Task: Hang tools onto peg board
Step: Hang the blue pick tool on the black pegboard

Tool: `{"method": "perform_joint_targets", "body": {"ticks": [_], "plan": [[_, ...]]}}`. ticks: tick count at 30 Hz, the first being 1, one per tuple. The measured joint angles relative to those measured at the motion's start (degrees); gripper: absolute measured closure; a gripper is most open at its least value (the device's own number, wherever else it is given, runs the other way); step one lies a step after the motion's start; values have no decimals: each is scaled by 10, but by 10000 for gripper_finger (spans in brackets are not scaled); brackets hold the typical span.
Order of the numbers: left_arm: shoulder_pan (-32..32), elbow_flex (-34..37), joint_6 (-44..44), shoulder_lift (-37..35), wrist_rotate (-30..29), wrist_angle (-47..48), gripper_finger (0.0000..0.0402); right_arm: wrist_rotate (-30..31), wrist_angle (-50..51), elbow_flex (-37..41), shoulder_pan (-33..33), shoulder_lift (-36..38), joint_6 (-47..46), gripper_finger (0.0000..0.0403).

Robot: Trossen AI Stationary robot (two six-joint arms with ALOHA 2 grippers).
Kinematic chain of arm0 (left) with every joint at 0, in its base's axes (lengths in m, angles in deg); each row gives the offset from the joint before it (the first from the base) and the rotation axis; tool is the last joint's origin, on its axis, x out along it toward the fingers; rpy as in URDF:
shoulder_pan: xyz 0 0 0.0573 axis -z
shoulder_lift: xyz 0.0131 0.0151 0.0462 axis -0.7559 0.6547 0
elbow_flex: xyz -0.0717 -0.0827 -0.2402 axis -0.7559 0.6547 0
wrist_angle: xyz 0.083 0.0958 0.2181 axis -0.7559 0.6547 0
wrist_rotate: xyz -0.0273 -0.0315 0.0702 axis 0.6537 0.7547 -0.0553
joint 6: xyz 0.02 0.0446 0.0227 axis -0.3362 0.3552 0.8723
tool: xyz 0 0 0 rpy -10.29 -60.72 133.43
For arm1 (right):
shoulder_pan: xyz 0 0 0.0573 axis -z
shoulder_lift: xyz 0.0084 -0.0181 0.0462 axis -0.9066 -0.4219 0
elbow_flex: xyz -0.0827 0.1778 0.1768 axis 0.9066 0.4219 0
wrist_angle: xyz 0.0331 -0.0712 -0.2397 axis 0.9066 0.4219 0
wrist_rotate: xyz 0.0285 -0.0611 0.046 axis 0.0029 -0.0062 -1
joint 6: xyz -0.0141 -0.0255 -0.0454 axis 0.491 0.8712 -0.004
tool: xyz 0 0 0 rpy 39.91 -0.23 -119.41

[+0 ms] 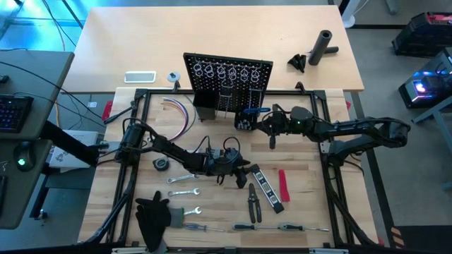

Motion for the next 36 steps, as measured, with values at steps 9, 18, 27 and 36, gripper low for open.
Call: {"method": "perform_joint_targets", "body": {"ticks": [9, 18, 27, 36], "plan": [[1, 0, 5, 0, 0, 0, 238, -33, 32, 0, 0, 9, -7, 402], [3, 0, 7, 0, 0, 17, 238, -26, 175, 1, 0, 120, 26, 403], [1, 0, 15, 0, 0, 16, 238, -21, 217, 1, 43, 151, 30, 339], [0, 0, 15, 0, -2, 12, 238, -20, 122, 1, 60, 84, 24, 192]]}}
